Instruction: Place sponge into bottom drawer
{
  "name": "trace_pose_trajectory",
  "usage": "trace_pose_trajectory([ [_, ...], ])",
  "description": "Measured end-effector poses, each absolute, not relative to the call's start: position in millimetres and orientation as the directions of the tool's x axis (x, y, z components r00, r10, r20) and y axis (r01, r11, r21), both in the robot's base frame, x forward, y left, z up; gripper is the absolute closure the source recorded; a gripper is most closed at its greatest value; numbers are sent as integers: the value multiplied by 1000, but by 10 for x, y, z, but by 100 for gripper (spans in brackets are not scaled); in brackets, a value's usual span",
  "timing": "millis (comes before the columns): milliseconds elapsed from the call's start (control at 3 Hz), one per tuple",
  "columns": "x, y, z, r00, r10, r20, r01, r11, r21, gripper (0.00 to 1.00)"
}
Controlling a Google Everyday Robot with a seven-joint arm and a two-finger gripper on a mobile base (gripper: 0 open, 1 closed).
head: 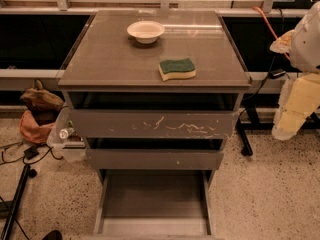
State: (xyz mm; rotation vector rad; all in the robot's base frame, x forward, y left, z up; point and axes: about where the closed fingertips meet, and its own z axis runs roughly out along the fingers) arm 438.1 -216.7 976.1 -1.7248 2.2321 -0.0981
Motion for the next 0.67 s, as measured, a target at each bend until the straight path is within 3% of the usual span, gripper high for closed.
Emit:
trace_pose_trajectory([
  [667,4417,-2143,9754,-207,-953,-221,-934,260,-245,0],
])
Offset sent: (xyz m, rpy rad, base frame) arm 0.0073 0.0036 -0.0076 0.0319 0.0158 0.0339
